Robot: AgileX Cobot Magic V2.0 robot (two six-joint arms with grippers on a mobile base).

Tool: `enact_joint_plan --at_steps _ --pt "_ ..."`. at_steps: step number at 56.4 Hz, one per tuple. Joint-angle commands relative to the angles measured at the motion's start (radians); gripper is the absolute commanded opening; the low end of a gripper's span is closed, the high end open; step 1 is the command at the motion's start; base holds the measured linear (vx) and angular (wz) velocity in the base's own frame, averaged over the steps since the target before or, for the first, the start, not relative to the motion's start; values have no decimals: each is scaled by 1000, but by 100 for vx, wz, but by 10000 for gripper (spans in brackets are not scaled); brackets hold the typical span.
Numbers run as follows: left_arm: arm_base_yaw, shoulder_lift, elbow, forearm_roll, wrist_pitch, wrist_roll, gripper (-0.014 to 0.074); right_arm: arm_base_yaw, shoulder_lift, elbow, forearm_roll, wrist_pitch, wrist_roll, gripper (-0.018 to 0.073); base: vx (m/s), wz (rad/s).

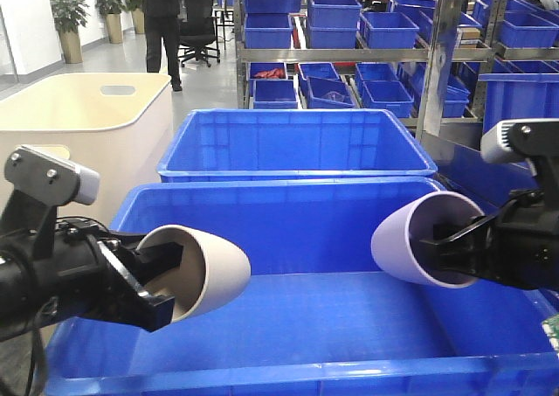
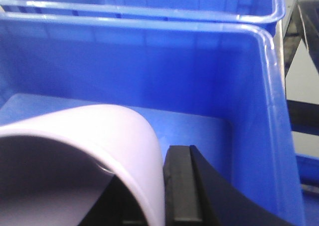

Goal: Grab cup from conveyor and place in blue bin

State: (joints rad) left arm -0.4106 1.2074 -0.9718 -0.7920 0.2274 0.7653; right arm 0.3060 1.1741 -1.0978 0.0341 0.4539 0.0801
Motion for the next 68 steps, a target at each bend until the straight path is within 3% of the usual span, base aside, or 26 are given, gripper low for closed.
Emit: enact_joint_plan --at_steps 1,19,26,36,43,58,68 --pt "-7 -11 -34 -30 -95 -1 115 -1 -11 -28 0 -78 -3 81 0 0" --pt "-7 -9 -34 -29 -96 0 524 -1 -6 -28 0 -83 -3 443 0 0" --pt "-7 -20 -34 -29 -100 -8 575 -1 -6 -28 0 -88 -3 535 0 0" --pt "-7 -94 -34 -29 -176 -8 484 -1 -6 -28 0 -90 -3 539 0 0" --pt "-7 -169 -34 -29 -219 -8 330 -1 -6 -28 0 -89 -3 539 0 0" --pt "-7 -305 -21 -28 -97 -7 -7 -1 -6 -28 0 -89 -3 539 0 0" --pt "-7 -444 102 -18 -102 4 -8 -1 -6 -28 0 -89 -3 539 0 0"
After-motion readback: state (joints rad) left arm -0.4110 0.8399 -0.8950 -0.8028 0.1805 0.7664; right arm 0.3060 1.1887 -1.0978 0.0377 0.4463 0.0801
